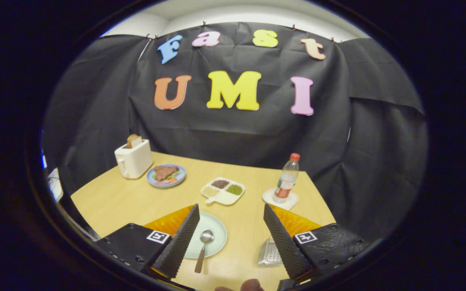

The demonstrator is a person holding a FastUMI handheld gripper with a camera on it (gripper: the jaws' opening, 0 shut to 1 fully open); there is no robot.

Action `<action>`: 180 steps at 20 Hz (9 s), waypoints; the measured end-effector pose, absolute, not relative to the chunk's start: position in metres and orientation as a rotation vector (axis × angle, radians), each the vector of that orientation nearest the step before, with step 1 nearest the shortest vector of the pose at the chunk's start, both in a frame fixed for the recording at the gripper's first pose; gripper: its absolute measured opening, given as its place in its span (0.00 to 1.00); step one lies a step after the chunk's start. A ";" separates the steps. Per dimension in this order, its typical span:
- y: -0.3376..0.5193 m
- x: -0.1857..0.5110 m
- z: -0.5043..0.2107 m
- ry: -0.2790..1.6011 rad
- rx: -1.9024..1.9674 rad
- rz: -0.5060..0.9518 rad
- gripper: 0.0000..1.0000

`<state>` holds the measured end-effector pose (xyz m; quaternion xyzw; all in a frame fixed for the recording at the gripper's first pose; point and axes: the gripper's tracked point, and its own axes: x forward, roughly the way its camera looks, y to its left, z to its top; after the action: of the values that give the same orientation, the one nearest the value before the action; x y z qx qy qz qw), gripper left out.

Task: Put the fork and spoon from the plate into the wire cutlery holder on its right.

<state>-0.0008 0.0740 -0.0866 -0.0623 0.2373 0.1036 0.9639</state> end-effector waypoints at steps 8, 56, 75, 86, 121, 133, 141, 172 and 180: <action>0.096 -0.026 -0.164 0.875 -0.135 0.281 0.96; -0.043 -0.090 -0.138 1.176 0.087 -0.021 0.00; -0.051 -0.074 -0.136 1.171 0.246 -0.079 0.42; 0.062 -0.088 -0.124 1.119 0.146 0.066 0.95; 0.184 -0.105 -0.262 1.356 -0.052 0.226 0.00; 0.044 -0.103 -0.134 1.193 0.018 0.061 0.00; -0.036 -0.113 -0.141 1.268 0.073 -0.072 0.00; -0.024 -0.043 -0.051 0.687 0.171 -0.003 0.96; -0.024 -0.047 0.043 0.075 0.065 -0.032 0.96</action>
<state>-0.0469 -0.0236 0.0429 0.0327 0.0375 -0.0158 0.9986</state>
